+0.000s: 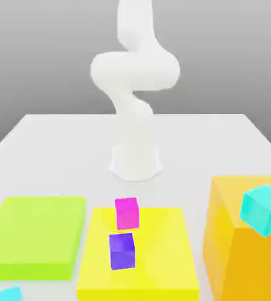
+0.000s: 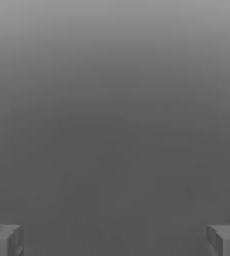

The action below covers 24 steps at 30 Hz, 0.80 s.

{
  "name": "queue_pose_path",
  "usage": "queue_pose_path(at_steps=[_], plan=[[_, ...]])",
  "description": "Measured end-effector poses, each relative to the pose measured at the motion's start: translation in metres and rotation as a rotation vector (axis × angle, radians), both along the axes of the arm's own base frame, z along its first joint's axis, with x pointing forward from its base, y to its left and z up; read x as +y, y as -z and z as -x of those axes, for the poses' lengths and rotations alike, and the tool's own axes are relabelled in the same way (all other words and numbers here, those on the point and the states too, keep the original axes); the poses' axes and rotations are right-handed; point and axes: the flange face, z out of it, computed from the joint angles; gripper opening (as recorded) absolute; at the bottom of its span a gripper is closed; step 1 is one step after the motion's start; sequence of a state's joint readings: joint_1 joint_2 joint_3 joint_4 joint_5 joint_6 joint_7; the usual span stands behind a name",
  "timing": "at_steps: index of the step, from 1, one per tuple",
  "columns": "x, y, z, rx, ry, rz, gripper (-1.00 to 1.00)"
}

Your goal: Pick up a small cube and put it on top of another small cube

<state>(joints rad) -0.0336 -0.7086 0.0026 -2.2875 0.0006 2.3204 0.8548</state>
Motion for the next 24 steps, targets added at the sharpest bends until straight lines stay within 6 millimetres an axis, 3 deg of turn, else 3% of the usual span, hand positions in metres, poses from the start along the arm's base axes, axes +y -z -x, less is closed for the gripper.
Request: queue_pose_path(at_steps=[6,12,18,24], plan=[[-0.036,0.070,-0.070,0.137,0.182,-0.091,0.00],[-0.078,0.153,-0.122,0.264,0.368,-0.177,0.00],[-0.128,0.248,-0.154,0.385,0.568,-0.259,0.00],[-0.172,0.351,-0.166,0.503,0.767,-0.335,0.00]])
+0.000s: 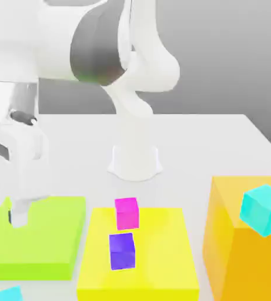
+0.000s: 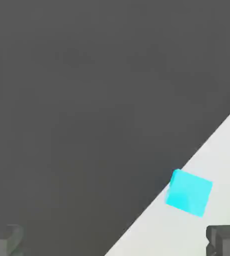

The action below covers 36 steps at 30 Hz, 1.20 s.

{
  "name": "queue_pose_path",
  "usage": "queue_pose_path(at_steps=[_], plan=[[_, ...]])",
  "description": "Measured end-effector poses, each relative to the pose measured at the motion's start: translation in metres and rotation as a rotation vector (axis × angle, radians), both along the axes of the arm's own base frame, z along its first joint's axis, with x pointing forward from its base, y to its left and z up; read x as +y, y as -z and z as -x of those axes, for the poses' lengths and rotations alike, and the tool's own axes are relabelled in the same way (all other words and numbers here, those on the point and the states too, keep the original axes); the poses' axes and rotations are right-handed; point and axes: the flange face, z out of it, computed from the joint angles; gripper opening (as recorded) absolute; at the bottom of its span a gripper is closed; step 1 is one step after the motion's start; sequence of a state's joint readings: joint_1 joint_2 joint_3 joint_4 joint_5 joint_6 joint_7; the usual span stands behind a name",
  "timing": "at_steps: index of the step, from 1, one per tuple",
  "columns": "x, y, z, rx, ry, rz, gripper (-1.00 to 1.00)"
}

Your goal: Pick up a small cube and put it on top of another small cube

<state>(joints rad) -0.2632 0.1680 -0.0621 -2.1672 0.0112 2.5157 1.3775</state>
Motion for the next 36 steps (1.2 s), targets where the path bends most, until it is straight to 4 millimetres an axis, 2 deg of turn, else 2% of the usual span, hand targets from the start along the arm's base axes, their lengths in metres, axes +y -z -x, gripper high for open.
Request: queue_pose_path(at_steps=[7,11,12,17,18,20,23,29,36], plan=[[-0.044,0.127,0.014,0.142,0.231,-0.075,0.00],[-0.049,0.191,0.017,0.160,0.260,-0.082,0.00],[-0.049,0.201,0.018,0.161,0.261,-0.083,-1.00],[-0.049,0.201,0.018,0.159,0.261,-0.083,-1.00],[-0.049,0.206,0.018,0.160,0.261,-0.083,-1.00],[-0.049,0.191,0.018,0.160,0.262,-0.083,-1.00],[-0.048,0.149,0.018,0.160,0.257,-0.083,-1.00],[0.009,0.093,0.041,0.167,0.038,-0.067,-1.00],[0.081,0.047,0.086,0.175,-0.258,-0.042,-1.00]])
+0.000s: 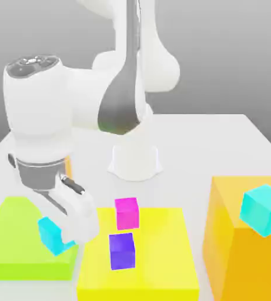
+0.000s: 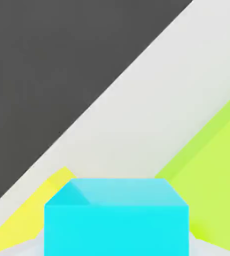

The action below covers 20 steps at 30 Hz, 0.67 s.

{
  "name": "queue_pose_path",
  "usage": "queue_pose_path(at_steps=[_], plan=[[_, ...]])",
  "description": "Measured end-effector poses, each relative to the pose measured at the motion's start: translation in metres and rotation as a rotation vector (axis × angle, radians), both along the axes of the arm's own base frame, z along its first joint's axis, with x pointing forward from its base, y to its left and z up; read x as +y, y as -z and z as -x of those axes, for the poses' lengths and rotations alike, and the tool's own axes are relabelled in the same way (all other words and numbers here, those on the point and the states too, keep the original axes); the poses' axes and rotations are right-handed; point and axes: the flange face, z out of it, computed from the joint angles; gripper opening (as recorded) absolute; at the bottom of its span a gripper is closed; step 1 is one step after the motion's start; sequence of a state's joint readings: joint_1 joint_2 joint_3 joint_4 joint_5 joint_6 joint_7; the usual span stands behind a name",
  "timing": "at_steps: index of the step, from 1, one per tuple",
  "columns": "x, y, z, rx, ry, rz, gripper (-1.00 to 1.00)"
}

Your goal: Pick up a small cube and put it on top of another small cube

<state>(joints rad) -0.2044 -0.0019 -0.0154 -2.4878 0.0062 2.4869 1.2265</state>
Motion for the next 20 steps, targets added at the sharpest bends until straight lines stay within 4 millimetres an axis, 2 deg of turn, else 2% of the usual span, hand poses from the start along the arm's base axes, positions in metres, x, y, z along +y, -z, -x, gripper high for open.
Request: queue_pose_path(at_steps=[6,11,13,17,18,20], plan=[[0.044,-0.024,0.052,-0.001,-0.234,0.000,-1.00],[0.077,-0.032,0.099,-0.001,-0.436,0.000,-1.00],[0.082,-0.019,0.105,0.000,-0.469,0.001,-1.00],[0.083,0.025,0.108,0.001,-0.479,0.002,-1.00],[0.083,0.031,0.109,0.000,-0.479,0.003,1.00],[0.083,0.031,0.109,0.000,-0.479,0.003,1.00]])
